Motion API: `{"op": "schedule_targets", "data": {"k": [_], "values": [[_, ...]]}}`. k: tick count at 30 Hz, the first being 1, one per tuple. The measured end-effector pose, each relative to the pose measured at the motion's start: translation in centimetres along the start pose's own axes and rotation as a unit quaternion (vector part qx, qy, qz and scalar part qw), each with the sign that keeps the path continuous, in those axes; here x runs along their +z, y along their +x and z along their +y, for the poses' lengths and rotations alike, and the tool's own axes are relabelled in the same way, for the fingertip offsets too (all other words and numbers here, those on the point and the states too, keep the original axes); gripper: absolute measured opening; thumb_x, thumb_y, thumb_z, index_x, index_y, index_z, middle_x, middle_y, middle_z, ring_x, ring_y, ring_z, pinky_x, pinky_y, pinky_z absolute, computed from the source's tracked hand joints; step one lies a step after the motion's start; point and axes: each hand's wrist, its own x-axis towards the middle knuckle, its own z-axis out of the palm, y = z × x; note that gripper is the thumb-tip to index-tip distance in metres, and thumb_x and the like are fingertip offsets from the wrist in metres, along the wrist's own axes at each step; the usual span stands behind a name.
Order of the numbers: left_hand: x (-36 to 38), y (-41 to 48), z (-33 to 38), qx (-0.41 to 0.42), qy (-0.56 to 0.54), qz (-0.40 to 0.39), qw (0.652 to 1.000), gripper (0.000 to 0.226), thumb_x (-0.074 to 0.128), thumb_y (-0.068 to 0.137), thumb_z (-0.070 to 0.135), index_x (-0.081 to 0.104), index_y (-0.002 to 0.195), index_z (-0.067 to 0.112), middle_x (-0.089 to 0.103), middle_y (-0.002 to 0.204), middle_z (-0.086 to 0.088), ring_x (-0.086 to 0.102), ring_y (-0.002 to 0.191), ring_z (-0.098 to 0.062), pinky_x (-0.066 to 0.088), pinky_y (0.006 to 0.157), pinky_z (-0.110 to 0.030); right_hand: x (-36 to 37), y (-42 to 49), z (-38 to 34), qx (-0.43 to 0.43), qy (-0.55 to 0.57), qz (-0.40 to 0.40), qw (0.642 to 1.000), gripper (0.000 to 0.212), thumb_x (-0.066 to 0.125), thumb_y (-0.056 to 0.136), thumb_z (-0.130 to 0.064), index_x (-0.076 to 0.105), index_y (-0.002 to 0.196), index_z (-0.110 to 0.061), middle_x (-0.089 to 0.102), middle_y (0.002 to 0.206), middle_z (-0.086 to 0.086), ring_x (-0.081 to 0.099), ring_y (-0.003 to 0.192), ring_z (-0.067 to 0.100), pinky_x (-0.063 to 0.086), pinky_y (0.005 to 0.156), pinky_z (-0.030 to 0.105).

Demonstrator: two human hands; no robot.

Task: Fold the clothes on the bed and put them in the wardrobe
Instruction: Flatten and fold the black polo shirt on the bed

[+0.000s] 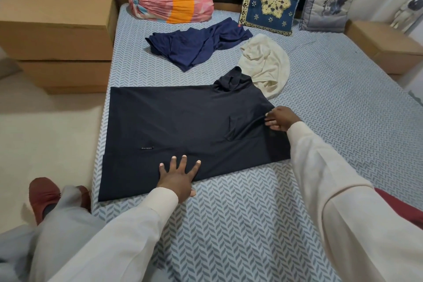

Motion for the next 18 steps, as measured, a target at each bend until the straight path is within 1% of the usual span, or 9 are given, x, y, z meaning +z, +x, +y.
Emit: {"op": "schedule_targets", "data": {"k": [2,4,7,9,10,12,15,17,18], "values": [[-0.2,0.0,0.1,-0.005,0.003,-0.002,1.000,0.092,0.052,0.093,0.054,-0.019,0.150,0.040,-0.017,0.161,-0.008,-0.013,0.147,-0.039,0.004,0.115,-0.065,-0.6,0.3,1.0,-0.019,-0.014,0.018,1.000,0.011,0.058,0.086,-0.007,0.053,0.087,-0.017,0.059,0.088,0.010,0.058,0.076,0.020,0.052,0.062,0.032],[-0.3,0.1,0.2,-0.009,0.004,-0.004,1.000,0.093,0.053,0.092,0.054,-0.019,0.150,0.040,-0.016,0.161,-0.009,-0.012,0.147,-0.039,0.006,0.114,-0.065,-1.4,0.7,2.5,-0.039,-0.025,0.062,0.997,0.010,0.058,0.075,-0.009,0.056,0.080,-0.018,0.059,0.089,0.011,0.059,0.081,0.022,0.052,0.061,0.031],[-0.4,0.2,0.4,-0.011,0.008,-0.007,1.000,0.094,0.053,0.092,0.055,-0.020,0.150,0.040,-0.015,0.161,-0.009,-0.012,0.147,-0.039,0.006,0.114,-0.065,-2.5,-0.1,5.4,-0.043,0.001,0.151,0.988,0.013,0.053,0.074,-0.009,0.054,0.080,-0.020,0.064,0.091,0.014,0.064,0.066,0.024,0.054,0.057,0.032],[-0.3,0.2,0.4,-0.012,0.006,-0.009,1.000,0.093,0.052,0.092,0.054,-0.020,0.150,0.041,-0.015,0.161,-0.009,-0.012,0.147,-0.039,0.006,0.114,-0.065,-3.4,-1.7,7.4,-0.036,-0.065,0.201,0.977,0.007,0.056,0.070,-0.019,0.057,0.077,-0.016,0.069,0.080,0.012,0.067,0.063,0.029,0.058,0.064,0.036],[-0.3,0.2,0.4,-0.011,0.007,-0.007,1.000,0.093,0.052,0.092,0.054,-0.020,0.150,0.041,-0.015,0.161,-0.009,-0.012,0.147,-0.039,0.006,0.114,-0.065,-4.0,-2.4,8.6,-0.024,-0.110,0.219,0.969,0.013,0.058,0.069,-0.025,0.059,0.076,-0.014,0.069,0.075,0.011,0.067,0.066,0.030,0.058,0.070,0.037],[-0.2,0.2,0.4,-0.013,0.009,-0.003,1.000,0.093,0.051,0.092,0.054,-0.020,0.150,0.041,-0.015,0.161,-0.009,-0.011,0.147,-0.039,0.007,0.114,-0.064,-4.9,-3.9,10.4,-0.003,-0.131,0.215,0.968,0.018,0.064,0.073,-0.029,0.060,0.075,-0.011,0.066,0.070,0.010,0.063,0.066,0.028,0.054,0.069,0.035],[-0.1,0.2,0.3,-0.012,0.010,0.001,1.000,0.093,0.051,0.092,0.055,-0.020,0.150,0.041,-0.014,0.161,-0.008,-0.010,0.147,-0.039,0.008,0.114,-0.064,-5.3,-4.7,12.9,0.016,-0.019,0.135,0.991,0.021,0.075,0.077,-0.024,0.057,0.073,-0.014,0.050,0.062,0.007,0.048,0.053,0.021,0.042,0.047,0.028],[-0.2,0.1,0.3,-0.009,0.009,0.004,1.000,0.092,0.051,0.092,0.055,-0.020,0.150,0.041,-0.014,0.161,-0.008,-0.010,0.147,-0.039,0.008,0.114,-0.064,-5.3,-4.8,13.6,0.000,0.026,0.117,0.993,0.023,0.077,0.080,-0.022,0.056,0.073,-0.017,0.046,0.062,0.004,0.043,0.052,0.017,0.037,0.042,0.023],[-0.2,0.0,0.3,-0.007,0.008,0.006,1.000,0.092,0.051,0.092,0.055,-0.019,0.150,0.041,-0.013,0.161,-0.008,-0.010,0.147,-0.039,0.008,0.115,-0.064,-5.3,-4.5,14.0,-0.010,0.026,0.126,0.992,0.023,0.076,0.081,-0.021,0.056,0.072,-0.017,0.048,0.062,0.005,0.044,0.052,0.017,0.039,0.043,0.024]]}}
